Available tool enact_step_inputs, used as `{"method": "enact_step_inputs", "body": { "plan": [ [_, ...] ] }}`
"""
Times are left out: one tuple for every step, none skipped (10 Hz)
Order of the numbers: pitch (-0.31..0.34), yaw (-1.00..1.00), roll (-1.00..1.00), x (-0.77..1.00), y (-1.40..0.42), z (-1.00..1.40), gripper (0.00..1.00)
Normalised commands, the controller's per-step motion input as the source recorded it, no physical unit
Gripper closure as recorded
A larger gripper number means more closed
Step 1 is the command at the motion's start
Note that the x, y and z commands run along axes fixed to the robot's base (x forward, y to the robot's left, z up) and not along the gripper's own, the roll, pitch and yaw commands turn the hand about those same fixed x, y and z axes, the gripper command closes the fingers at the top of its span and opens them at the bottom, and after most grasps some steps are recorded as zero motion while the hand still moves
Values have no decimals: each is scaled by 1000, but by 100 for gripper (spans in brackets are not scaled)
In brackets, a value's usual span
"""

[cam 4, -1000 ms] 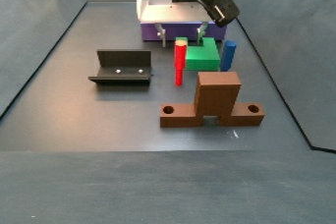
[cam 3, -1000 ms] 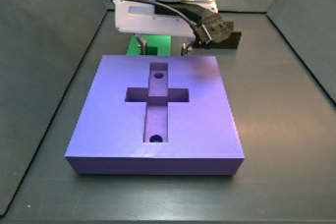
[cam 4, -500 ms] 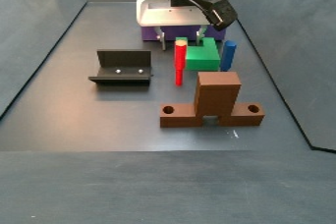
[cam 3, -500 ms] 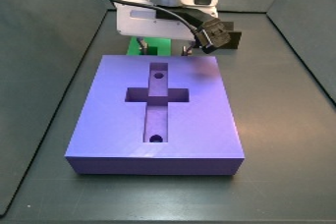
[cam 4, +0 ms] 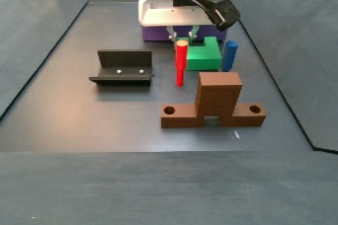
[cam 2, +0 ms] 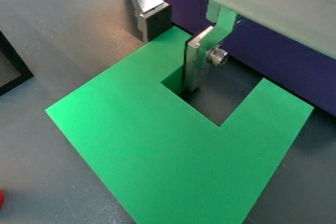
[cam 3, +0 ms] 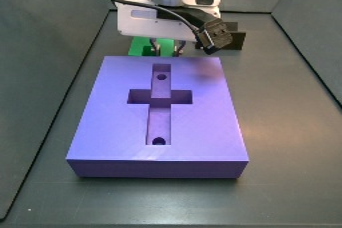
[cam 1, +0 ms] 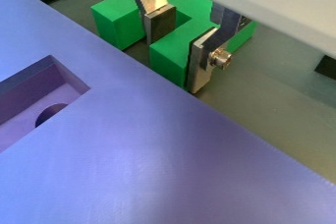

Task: Pick up the green object. Move up. Place the green object on the fixture. Regrasp the green object. Move to above the board. Insert the green object.
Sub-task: Pick up the green object.

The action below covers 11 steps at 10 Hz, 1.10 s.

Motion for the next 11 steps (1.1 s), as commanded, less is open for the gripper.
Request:
{"method": "enact_step_inputs", "body": {
  "plan": [
    [0, 0, 0, 0, 0, 0, 100],
    [0, 0, 0, 0, 0, 0, 100],
    [0, 0, 0, 0, 0, 0, 100],
    [0, 0, 0, 0, 0, 0, 100],
    [0, 0, 0, 0, 0, 0, 100],
    [0, 0, 0, 0, 0, 0, 100],
    [0, 0, 0, 0, 0, 0, 100],
    [0, 0, 0, 0, 0, 0, 100],
    [0, 0, 0, 0, 0, 0, 100],
    [0, 0, 0, 0, 0, 0, 100],
    [0, 0, 0, 0, 0, 0, 100]
  ]
}}
